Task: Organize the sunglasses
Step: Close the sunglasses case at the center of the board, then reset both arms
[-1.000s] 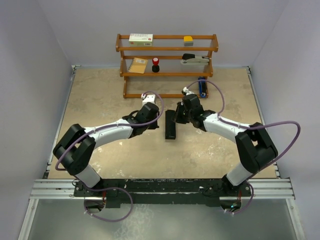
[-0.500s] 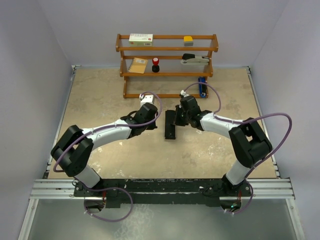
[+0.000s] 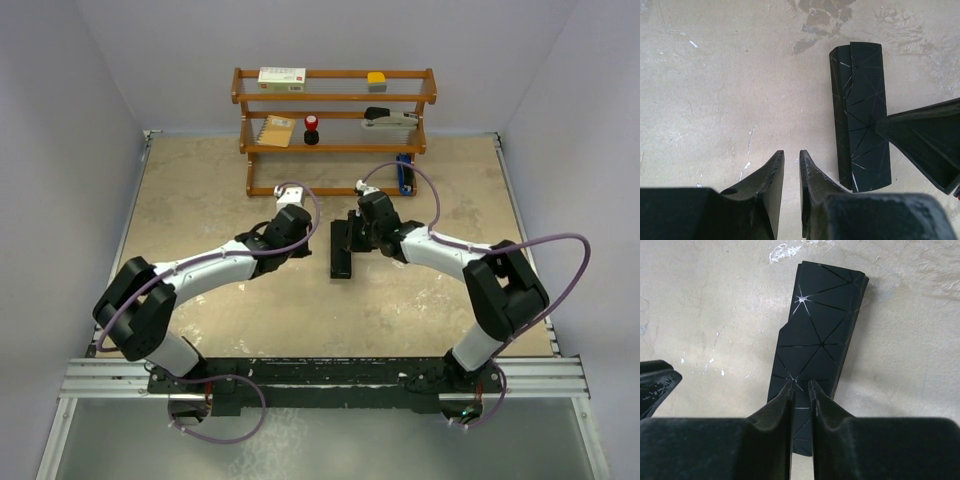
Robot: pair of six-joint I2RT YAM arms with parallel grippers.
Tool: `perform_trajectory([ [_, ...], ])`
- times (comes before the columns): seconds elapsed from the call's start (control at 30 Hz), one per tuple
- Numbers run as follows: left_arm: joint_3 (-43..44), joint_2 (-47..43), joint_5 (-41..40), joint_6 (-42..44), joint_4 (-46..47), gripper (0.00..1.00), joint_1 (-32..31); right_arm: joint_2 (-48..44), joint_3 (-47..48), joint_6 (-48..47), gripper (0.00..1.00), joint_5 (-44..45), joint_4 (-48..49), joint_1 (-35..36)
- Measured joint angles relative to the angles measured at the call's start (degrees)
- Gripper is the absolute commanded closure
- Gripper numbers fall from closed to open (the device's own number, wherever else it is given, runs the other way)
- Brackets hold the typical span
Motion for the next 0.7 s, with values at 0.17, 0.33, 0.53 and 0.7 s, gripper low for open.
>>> perform_trajectory([
  [0.17,0.0,-1.01,-0.85,0.2,-0.44,0.69,0.04,-2.25,1.14,-1.88,0.66,1.16,-2.95,0.24],
  [0.33,-0.04,-3.26,-2.14,0.17,-1.18,0.63,0.09,-5.38,2.38,-2.82,0.53,1.44,-4.63,0.24],
  [0.53,-0.22,-6.62,-2.8,0.15,-1.33,0.47,0.22,-7.78,2.75,-3.56,0.35,1.44,-6.8,0.42],
  [0.7,-0.28,-9.84,-2.82,0.22,-1.46,0.37,0.31,-10.49,2.75,-4.15,0.28,1.7,-8.74,0.46],
])
